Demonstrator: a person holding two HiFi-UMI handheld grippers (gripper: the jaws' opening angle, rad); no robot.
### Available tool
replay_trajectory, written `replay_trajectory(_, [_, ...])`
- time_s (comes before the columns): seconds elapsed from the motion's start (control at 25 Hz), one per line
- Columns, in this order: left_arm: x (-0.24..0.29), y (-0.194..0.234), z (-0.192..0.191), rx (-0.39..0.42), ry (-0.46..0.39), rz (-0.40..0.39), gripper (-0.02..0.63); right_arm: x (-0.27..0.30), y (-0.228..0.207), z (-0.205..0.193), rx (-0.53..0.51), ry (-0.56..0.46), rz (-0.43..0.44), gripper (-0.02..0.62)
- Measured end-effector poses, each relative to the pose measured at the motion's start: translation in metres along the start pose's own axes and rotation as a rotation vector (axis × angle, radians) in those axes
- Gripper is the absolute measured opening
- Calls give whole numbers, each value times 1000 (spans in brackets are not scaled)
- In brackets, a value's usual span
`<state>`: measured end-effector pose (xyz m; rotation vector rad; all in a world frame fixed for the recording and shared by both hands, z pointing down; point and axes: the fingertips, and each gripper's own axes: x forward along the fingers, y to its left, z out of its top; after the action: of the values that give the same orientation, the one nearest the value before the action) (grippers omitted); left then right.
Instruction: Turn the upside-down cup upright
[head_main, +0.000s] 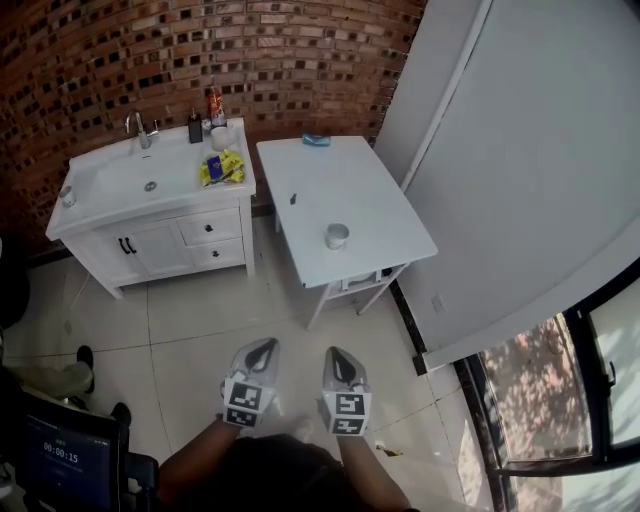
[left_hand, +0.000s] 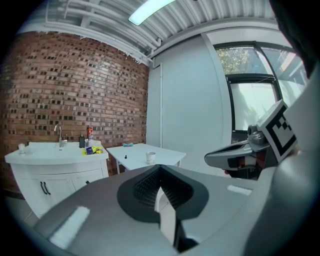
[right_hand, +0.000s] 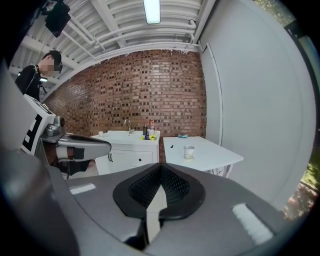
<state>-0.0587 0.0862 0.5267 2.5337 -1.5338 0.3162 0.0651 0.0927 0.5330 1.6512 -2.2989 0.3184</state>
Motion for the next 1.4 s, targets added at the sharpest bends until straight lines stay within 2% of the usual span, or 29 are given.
replay_trajectory(0.32, [-14, 18, -3, 21, 21, 47, -5, 0, 19, -2, 11, 6, 40, 12])
replay_trajectory(0.6, [-13, 15, -6, 14, 21, 37, -5, -4, 10, -6, -6, -1, -12, 11])
replay_trajectory(0.96, [-13, 7, 6, -21, 6, 15, -5, -11, 6, -8, 2, 5, -17, 12])
replay_trajectory(1.4, [-8, 6, -5, 25, 30, 6, -5, -8, 2, -8, -11, 0, -37, 12])
